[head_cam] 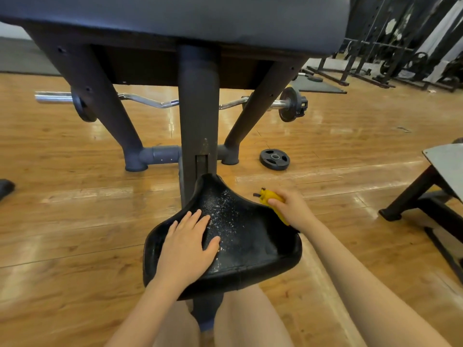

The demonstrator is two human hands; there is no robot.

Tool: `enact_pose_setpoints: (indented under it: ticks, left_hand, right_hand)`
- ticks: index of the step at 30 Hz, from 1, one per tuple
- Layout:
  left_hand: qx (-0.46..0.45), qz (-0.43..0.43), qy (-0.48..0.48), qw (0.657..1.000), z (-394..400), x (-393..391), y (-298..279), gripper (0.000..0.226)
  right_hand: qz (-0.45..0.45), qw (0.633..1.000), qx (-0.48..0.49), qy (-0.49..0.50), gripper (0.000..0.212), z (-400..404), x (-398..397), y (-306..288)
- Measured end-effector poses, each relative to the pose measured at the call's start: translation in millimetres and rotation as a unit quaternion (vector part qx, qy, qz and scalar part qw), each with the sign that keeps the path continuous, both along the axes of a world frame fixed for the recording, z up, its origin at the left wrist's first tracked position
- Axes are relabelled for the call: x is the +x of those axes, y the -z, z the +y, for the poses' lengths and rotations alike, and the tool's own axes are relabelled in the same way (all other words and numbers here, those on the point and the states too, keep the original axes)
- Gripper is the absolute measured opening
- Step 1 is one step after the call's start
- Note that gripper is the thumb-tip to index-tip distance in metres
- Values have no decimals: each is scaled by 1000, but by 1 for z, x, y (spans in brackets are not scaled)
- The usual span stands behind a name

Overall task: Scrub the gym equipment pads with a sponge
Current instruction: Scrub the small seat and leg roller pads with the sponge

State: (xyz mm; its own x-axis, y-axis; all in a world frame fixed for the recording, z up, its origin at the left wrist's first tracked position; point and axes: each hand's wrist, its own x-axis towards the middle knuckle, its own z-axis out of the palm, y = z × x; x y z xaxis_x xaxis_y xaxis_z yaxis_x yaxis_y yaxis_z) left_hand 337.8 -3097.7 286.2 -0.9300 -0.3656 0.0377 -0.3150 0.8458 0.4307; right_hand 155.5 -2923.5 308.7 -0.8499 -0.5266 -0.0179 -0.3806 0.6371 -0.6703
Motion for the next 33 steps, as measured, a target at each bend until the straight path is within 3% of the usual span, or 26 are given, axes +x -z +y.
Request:
enact_pose_setpoints:
  ticks: [8, 13, 16, 21, 24, 27, 33]
  left_hand:
    - [3, 9, -2, 1000, -1, -1, 2, 58]
    - [4, 15, -6, 1000, -1, -1, 2, 58]
    - [5, 15, -5, 1000, -1, 0, 2, 58]
    - [-1, 15, -8, 1000, 0, -1, 2, 57]
    - [1, 13, -6, 1000, 1, 0, 1, 57]
    - [-4, 13, -4, 1000, 1, 0, 2, 56]
    - [-5, 12, -14, 1000, 2, -1, 3, 56]
  right_hand:
    - [112, 992, 53, 19, 33, 10, 39, 19]
    - [206, 968, -6, -145, 36, 37, 102, 28]
    - [183, 963, -33, -196, 33, 42, 95, 21]
    - [94, 989, -23, -116, 39, 5, 21, -1]
    - [54, 992, 61, -92, 37, -20, -2, 6]
    - [81, 988, 104, -87, 38, -21, 5, 10]
    - [158, 970, 50, -177, 40, 6, 64, 17]
